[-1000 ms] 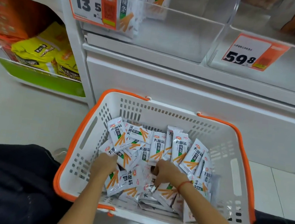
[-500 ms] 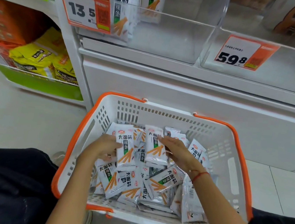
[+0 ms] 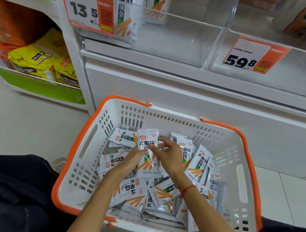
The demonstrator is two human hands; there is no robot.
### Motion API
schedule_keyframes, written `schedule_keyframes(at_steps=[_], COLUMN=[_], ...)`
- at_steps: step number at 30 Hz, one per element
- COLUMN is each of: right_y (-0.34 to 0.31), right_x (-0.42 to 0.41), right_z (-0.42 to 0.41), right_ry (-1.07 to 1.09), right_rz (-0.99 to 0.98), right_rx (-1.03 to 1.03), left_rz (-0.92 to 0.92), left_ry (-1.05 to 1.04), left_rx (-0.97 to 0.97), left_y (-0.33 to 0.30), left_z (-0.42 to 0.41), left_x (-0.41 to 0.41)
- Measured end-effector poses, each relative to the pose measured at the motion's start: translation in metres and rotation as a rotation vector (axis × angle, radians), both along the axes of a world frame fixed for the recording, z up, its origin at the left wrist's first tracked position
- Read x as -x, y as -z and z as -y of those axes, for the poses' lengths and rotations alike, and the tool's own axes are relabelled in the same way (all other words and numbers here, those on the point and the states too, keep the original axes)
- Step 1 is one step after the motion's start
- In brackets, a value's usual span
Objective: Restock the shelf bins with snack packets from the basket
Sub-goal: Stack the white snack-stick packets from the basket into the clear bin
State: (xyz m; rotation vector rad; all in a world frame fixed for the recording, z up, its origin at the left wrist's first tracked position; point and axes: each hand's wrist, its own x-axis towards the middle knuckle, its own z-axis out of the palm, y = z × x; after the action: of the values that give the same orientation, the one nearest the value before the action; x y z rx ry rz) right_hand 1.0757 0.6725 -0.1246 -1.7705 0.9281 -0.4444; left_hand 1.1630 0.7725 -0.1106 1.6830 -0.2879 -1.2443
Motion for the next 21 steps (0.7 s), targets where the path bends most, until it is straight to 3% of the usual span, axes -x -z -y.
schedule_keyframes(at_steps=[3, 5, 8, 10, 12, 15, 16, 21], right_y=[-0.007, -0.012, -0.015, -0.009, 0.002, 0.009, 0.009, -0.017], right_x=[0.001, 0.005, 0.020, 0.030, 0.040, 0.045, 0.044, 0.035], right_z=[0.006, 0.021, 0.037, 0.031, 0.020, 0.017, 0.020, 0.042], right_ry=[-0.032, -0.073, -0.467, -0.782, -0.987, -1.046, -1.050, -1.026], right_rz=[-0.078, -0.282, -0.830, -1.031, -1.100, -1.121, -1.114, -1.065], right_rx=[0.038, 0.041, 0.294, 0.456, 0.577, 0.692, 0.670, 0.151], left_rz=[0.057, 0.099, 0.007, -0.048, -0.098, -0.121, -0.119, -0.030], left_ry=[0.065, 0.029, -0.183, -0.286, -0.329, -0.363, -0.368, -0.272], left_rx=[-0.049, -0.120, -0.139, -0.127, -0.098, -0.076, -0.077, -0.131], left_y=[0.009, 0.019, 0.025, 0.024, 0.027, 0.023, 0.021, 0.019], left_z=[-0.005, -0.008, -0.006, -0.006, -0.007, -0.013, -0.015, -0.014], left_x=[-0.006, -0.014, -0.024, -0.028, -0.030, -0.031, -0.033, -0.036])
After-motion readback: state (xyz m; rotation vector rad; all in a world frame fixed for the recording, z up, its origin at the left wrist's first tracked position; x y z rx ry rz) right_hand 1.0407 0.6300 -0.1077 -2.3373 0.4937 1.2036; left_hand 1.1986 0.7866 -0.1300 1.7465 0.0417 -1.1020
